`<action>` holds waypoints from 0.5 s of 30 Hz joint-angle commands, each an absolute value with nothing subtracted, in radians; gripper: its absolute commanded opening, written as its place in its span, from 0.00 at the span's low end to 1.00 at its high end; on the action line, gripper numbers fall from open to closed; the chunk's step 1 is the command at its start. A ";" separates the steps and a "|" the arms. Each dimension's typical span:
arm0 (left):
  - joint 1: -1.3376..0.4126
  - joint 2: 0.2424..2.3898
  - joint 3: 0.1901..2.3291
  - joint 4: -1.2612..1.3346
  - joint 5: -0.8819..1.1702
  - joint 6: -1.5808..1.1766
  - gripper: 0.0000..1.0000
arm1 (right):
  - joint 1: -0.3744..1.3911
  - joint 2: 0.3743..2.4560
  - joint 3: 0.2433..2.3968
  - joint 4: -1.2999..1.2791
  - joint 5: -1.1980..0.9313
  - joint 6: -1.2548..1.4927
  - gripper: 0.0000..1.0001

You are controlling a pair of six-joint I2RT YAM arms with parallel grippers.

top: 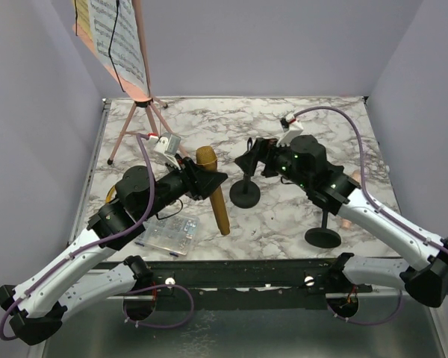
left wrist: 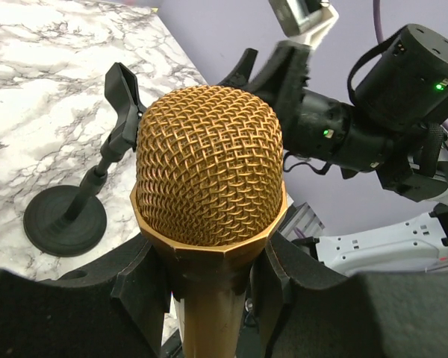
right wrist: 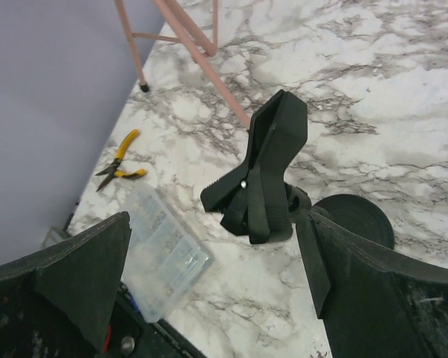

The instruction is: Set up the instrument practice props

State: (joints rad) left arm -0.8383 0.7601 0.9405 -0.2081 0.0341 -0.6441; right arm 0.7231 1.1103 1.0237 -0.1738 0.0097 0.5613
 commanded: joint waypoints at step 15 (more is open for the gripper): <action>-0.839 0.686 0.934 -0.201 0.009 -0.657 0.00 | 0.981 1.481 1.328 -0.462 0.764 0.494 0.87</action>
State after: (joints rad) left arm -0.8383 0.6910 0.9367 -0.2115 0.0319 -0.6582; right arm 0.9718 1.4574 1.2778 -0.4149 0.6209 0.5133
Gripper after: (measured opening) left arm 0.431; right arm 0.873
